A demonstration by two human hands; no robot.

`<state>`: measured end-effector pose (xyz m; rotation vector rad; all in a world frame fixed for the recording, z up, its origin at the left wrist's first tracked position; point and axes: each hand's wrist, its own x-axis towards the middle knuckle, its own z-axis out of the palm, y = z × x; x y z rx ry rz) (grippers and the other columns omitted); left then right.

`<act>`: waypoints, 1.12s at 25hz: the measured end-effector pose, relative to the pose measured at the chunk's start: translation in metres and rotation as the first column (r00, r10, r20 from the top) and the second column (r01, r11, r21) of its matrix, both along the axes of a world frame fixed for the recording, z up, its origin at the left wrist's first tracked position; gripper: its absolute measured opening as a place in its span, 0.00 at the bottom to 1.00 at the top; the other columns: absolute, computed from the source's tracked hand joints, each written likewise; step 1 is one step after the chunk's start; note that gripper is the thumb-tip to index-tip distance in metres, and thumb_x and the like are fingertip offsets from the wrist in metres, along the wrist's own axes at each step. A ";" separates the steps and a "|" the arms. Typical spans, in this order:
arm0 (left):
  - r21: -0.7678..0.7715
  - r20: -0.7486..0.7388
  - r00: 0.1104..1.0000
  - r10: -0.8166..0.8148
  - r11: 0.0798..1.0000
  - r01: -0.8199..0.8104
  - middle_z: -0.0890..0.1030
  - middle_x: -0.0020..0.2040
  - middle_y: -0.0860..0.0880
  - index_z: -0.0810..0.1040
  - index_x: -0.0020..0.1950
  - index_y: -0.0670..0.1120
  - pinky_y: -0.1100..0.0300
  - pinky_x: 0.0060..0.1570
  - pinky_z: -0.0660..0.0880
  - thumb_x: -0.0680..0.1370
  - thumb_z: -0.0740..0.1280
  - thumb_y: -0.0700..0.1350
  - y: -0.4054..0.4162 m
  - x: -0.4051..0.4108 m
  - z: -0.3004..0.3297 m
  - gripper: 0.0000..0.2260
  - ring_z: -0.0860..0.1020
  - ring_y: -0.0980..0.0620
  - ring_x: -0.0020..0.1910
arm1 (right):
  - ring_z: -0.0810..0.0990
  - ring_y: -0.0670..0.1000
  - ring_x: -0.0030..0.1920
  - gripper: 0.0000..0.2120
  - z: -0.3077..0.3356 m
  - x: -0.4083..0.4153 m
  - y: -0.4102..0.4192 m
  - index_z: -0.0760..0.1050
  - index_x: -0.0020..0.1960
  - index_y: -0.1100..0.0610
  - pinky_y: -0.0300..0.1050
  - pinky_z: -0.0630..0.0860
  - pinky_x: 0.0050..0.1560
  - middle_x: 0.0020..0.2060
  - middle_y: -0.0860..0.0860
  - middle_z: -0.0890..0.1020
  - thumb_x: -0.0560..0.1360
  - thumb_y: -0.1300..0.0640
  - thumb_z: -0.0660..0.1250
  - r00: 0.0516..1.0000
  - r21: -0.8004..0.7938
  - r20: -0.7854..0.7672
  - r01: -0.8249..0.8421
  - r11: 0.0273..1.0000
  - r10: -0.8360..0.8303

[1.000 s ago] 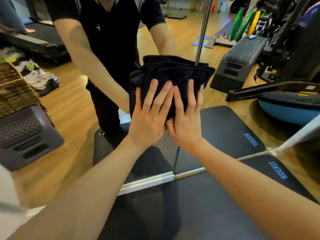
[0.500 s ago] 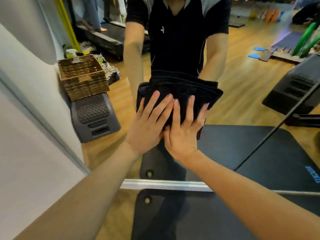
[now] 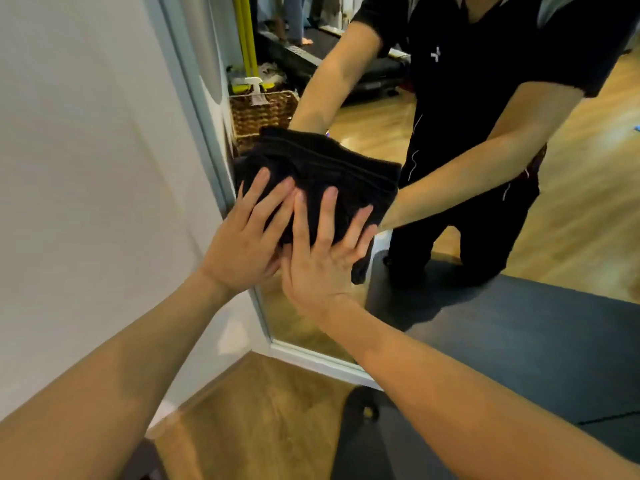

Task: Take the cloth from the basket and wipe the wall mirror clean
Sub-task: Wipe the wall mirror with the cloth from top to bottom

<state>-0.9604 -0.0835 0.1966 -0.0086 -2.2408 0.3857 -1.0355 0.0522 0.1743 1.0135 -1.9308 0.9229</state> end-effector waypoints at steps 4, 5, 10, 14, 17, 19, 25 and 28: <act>-0.104 -0.043 0.999 0.002 0.995 -0.007 0.63 0.76 0.34 0.60 0.79 0.33 0.33 0.79 0.57 0.81 0.71 0.45 -0.032 0.016 0.002 0.33 0.64 0.29 0.76 | 0.35 0.69 0.82 0.37 -0.004 0.018 -0.040 0.44 0.85 0.51 0.70 0.42 0.80 0.84 0.56 0.37 0.83 0.47 0.59 1.000 -0.058 0.014 -0.024 0.998 0.025; -0.122 -0.065 0.998 -0.001 0.993 -0.007 0.63 0.75 0.34 0.60 0.78 0.33 0.34 0.79 0.57 0.81 0.72 0.45 -0.032 0.014 0.001 0.33 0.60 0.32 0.79 | 0.36 0.68 0.82 0.37 -0.008 0.017 -0.042 0.45 0.85 0.51 0.70 0.43 0.79 0.84 0.56 0.38 0.83 0.47 0.58 1.000 -0.067 0.002 -0.027 0.997 0.027; -0.112 -0.107 0.993 0.047 0.992 -0.059 0.65 0.75 0.35 0.67 0.75 0.32 0.31 0.78 0.56 0.81 0.72 0.46 -0.024 0.008 -0.040 0.29 0.51 0.41 0.83 | 0.40 0.66 0.83 0.36 -0.046 0.012 -0.030 0.49 0.85 0.49 0.66 0.48 0.81 0.85 0.54 0.41 0.83 0.48 0.61 0.999 0.005 -0.052 -0.006 1.000 0.006; -0.103 -0.070 0.992 0.102 0.989 -0.108 0.66 0.74 0.33 0.68 0.75 0.32 0.28 0.77 0.55 0.81 0.72 0.43 -0.005 0.008 -0.095 0.27 0.50 0.38 0.83 | 0.39 0.65 0.83 0.33 -0.094 0.014 -0.015 0.49 0.85 0.48 0.64 0.46 0.83 0.85 0.53 0.40 0.84 0.52 0.58 0.999 0.111 -0.042 -0.022 0.994 0.027; -0.022 -0.090 0.984 0.157 0.987 -0.159 0.65 0.74 0.30 0.69 0.73 0.30 0.27 0.77 0.52 0.81 0.73 0.44 0.013 -0.003 -0.123 0.28 0.50 0.34 0.81 | 0.46 0.64 0.83 0.27 -0.105 0.002 0.008 0.55 0.84 0.46 0.62 0.52 0.82 0.84 0.52 0.51 0.86 0.55 0.55 0.994 0.154 -0.075 -0.066 0.986 0.078; 0.048 -0.081 0.977 0.198 0.980 -0.195 0.63 0.73 0.28 0.69 0.73 0.28 0.28 0.77 0.51 0.80 0.74 0.47 0.029 -0.011 -0.131 0.31 0.56 0.27 0.77 | 0.56 0.63 0.81 0.26 -0.103 -0.009 0.026 0.58 0.82 0.46 0.60 0.58 0.81 0.80 0.49 0.59 0.86 0.55 0.57 0.988 0.177 -0.110 -0.090 0.980 0.111; 0.079 0.086 0.983 0.165 0.982 -0.171 0.60 0.76 0.31 0.69 0.75 0.31 0.31 0.79 0.50 0.80 0.73 0.55 0.108 -0.045 -0.144 0.34 0.63 0.20 0.73 | 0.62 0.62 0.79 0.24 -0.117 -0.056 0.120 0.62 0.81 0.48 0.58 0.64 0.79 0.78 0.49 0.64 0.87 0.55 0.61 0.986 0.137 -0.143 -0.070 0.988 0.089; -0.019 0.045 0.995 0.090 0.996 -0.089 0.61 0.74 0.32 0.68 0.74 0.29 0.32 0.80 0.49 0.76 0.75 0.51 0.173 -0.081 -0.137 0.36 0.53 0.30 0.81 | 0.54 0.62 0.81 0.24 -0.124 -0.094 0.184 0.58 0.82 0.47 0.58 0.58 0.82 0.79 0.50 0.61 0.87 0.57 0.56 0.984 0.247 -0.165 -0.022 0.969 0.064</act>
